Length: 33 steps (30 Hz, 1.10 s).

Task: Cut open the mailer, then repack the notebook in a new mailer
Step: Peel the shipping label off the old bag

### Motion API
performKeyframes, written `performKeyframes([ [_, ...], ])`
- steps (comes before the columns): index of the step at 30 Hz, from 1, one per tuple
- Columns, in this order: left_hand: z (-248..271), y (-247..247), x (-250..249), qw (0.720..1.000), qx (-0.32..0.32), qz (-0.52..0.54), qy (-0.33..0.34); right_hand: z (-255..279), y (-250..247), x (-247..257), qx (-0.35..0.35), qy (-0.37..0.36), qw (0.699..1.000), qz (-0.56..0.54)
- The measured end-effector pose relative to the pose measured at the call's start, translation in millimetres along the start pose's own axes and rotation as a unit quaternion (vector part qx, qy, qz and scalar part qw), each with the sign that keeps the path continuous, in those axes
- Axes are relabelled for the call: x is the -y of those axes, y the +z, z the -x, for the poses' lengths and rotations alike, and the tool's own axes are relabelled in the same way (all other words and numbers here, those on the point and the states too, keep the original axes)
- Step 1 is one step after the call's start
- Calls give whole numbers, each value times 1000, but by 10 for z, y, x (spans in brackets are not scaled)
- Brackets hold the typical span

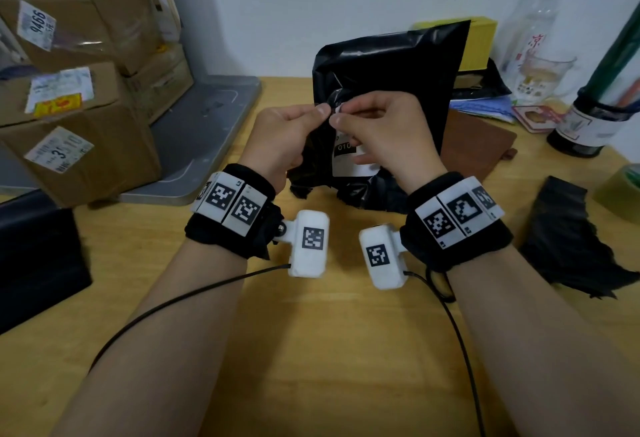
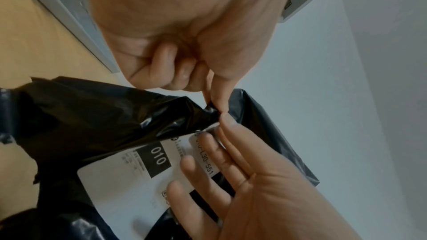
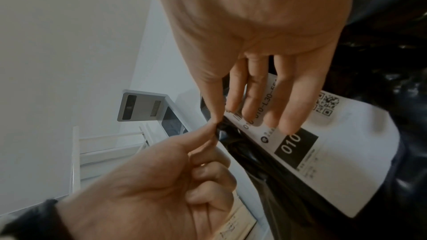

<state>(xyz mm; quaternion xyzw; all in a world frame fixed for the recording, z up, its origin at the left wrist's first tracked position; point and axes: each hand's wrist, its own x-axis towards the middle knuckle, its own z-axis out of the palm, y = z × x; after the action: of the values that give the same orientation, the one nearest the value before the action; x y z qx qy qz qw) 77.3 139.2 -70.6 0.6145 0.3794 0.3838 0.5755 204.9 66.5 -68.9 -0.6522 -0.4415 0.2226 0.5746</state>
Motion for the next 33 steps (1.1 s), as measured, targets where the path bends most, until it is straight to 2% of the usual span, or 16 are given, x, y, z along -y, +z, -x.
performKeyframes([
  [12,70,-19,-82,999,47,24,3,24,-21,60,-2,22,999,-35],
  [25,-36,-81,-33,998,-13,44,-42,0,-11,57,-11,29,999,-31],
  [33,-58,-99,-6,998,-28,45,-35,0,-9,66,-5,27,999,-33],
])
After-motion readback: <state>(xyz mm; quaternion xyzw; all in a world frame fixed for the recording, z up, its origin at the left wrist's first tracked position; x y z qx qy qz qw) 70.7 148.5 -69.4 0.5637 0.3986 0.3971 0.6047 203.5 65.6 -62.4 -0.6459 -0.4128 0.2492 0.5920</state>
